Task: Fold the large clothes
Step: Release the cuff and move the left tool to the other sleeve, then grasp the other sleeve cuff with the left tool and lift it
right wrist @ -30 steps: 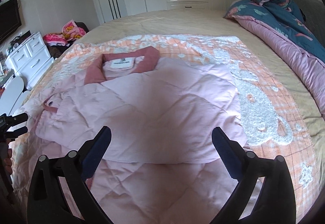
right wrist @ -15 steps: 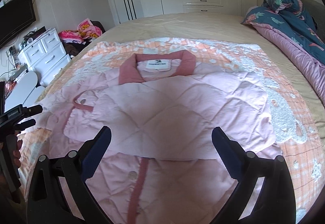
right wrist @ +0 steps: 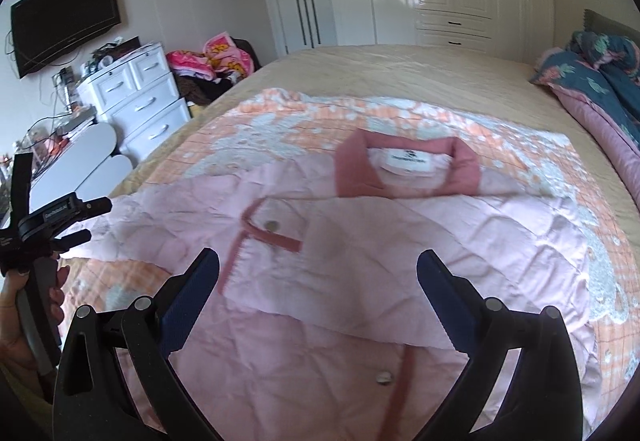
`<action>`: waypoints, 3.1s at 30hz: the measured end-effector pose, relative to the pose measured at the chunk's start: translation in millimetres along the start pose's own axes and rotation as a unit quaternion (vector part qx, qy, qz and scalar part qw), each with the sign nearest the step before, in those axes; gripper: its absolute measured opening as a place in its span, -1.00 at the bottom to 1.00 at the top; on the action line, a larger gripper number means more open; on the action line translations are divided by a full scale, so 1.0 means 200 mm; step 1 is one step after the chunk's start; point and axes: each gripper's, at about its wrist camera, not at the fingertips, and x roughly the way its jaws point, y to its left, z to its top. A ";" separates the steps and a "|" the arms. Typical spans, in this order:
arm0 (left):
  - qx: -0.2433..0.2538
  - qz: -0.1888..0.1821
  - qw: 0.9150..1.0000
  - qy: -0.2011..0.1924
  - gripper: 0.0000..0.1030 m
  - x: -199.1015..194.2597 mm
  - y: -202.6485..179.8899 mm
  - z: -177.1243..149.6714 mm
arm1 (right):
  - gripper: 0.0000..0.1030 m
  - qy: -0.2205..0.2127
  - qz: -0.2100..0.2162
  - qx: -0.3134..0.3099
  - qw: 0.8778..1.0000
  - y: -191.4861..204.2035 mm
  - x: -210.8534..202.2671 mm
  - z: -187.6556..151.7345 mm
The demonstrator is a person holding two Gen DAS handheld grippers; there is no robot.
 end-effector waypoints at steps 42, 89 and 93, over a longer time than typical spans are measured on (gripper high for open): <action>-0.241 0.029 0.970 0.016 0.82 0.12 0.99 0.09 | 0.91 0.077 0.118 -0.126 0.982 0.98 0.46 0.08; -0.085 -0.215 0.953 -0.197 -0.78 -0.66 0.04 0.19 | 0.91 0.030 -0.028 0.078 0.996 -0.21 -0.11 -0.21; -0.060 -0.250 0.947 -0.193 -0.78 -0.69 -0.10 0.16 | 0.91 0.024 -0.033 0.080 0.996 -0.26 -0.16 -0.22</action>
